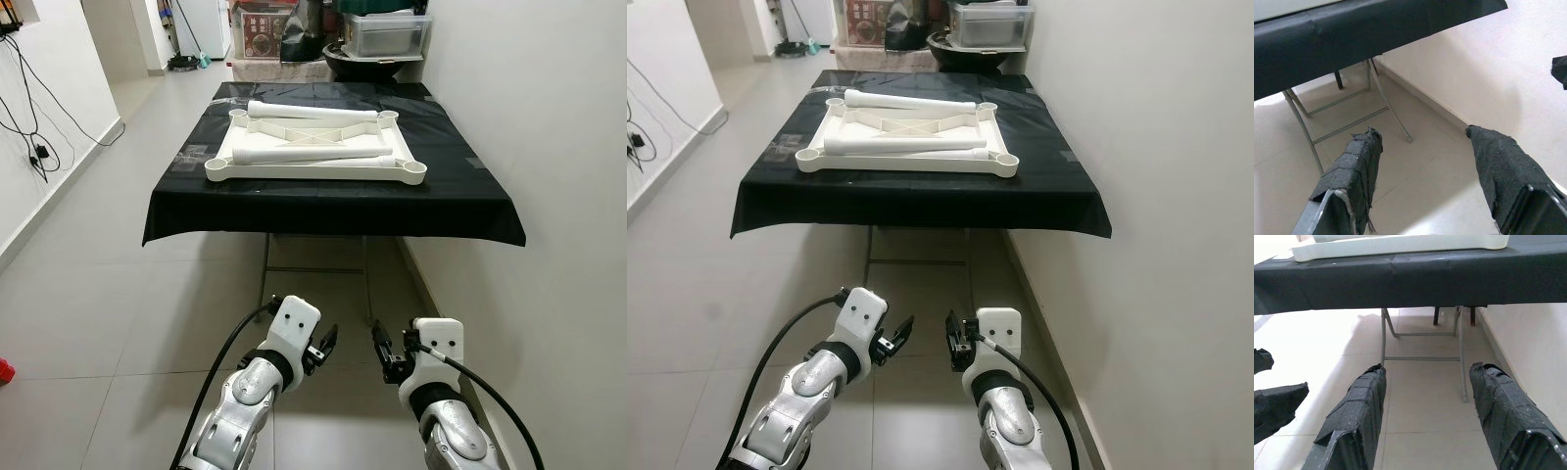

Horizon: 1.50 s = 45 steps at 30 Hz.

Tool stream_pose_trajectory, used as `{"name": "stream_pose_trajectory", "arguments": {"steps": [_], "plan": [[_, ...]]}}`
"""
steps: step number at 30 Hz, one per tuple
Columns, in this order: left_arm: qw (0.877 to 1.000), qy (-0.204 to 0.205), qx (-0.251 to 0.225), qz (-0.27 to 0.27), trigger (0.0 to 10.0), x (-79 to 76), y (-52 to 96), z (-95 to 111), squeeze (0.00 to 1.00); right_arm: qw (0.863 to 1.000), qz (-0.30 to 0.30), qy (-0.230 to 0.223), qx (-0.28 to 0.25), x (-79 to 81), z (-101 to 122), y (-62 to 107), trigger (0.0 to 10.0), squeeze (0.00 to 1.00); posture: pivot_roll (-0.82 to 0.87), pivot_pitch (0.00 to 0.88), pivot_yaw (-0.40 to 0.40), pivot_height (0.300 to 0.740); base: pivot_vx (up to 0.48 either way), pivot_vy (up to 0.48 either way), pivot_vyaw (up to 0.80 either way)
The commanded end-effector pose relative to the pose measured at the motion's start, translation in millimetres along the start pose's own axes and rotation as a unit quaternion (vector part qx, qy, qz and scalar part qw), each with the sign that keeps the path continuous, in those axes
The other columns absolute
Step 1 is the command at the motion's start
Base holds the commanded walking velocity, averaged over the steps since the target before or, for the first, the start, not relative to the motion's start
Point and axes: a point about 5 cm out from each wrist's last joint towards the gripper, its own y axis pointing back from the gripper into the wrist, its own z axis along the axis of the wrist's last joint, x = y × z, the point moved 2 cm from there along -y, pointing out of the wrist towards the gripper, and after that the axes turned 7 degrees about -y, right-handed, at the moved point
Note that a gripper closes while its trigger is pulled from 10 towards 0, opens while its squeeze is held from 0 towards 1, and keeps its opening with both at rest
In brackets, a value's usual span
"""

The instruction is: Building children table

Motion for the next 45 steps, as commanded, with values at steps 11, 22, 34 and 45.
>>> {"name": "stream_pose_trajectory", "arguments": {"steps": [11,22,34,45], "plan": [[0.998,-0.012,-0.015,-0.054,10.0,-29.9,-26.2,14,0.0,0.998,-0.015,0.038,0.056,16.4,-21,-11.4,10.0,0.0,0.0,0.0,0.01,0.74,0.0,0.0,0.0],[0.998,-0.012,-0.033,-0.056,10.0,-27.7,-24.6,21,0.0,0.998,-0.028,0.043,0.039,12.6,-15,-11.1,10.0,0.0,0.0,0.0,0.018,0.74,0.0,0.0,0.0],[0.993,-0.034,-0.092,0.064,10.0,16.0,-6.7,37,0.0,0.989,-0.092,0.071,-0.094,-4.7,26,1.7,10.0,0.0,0.0,0.0,0.017,0.74,0.0,0.0,0.0],[0.994,-0.035,-0.098,0.035,10.0,9.9,-9.5,35,0.0,0.993,-0.037,0.068,-0.09,0.0,26,-3.5,10.0,0.0,0.02,0.0,-0.019,0.74,0.0,0.0,0.0]]}}
